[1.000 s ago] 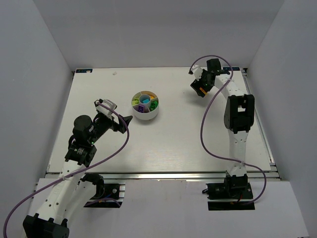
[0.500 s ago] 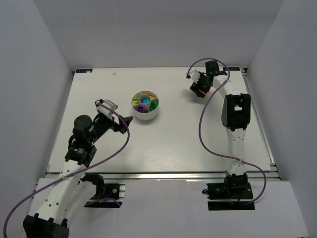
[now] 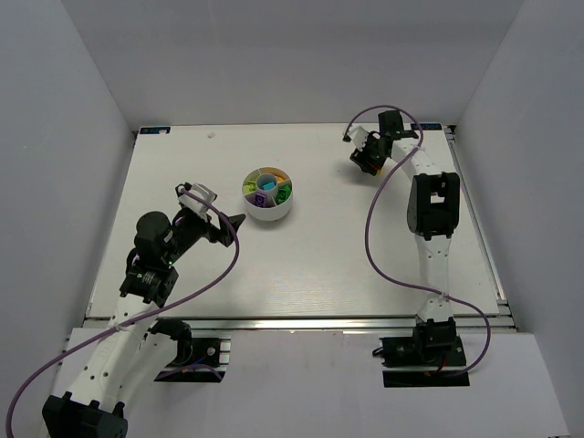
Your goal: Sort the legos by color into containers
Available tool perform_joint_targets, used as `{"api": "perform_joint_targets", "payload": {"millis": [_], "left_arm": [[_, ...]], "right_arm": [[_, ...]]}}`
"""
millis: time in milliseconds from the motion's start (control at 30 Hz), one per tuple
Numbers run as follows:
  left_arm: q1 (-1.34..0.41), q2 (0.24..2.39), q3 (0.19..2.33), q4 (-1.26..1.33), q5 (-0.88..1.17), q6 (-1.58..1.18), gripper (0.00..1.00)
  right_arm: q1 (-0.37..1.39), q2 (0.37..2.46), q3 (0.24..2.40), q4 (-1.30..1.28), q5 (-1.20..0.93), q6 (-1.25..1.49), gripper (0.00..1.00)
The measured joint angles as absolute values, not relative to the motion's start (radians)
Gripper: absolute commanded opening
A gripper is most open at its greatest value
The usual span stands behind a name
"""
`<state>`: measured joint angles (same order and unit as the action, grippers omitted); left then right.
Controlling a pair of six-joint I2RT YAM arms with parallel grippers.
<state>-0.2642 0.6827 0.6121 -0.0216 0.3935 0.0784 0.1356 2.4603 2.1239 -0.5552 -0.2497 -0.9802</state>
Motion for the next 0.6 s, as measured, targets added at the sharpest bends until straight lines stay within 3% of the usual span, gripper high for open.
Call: {"api": "perform_joint_targets", "payload": {"millis": [233,433,600], "left_arm": [[-0.264,0.683,0.612,-0.022,0.398,0.08,0.98],[-0.264,0.683,0.612,-0.022,0.405,0.082,0.98],[-0.264,0.683,0.612,-0.022,0.409,0.082,0.98]], "right_arm": [[0.127,2.469,2.152,-0.641,-0.27,-1.005,0.22],[0.125,2.456,2.134,-0.659,-0.296,-1.01,0.08],[0.138,2.347,2.009,-0.726,-0.448,-0.945,0.02]]}}
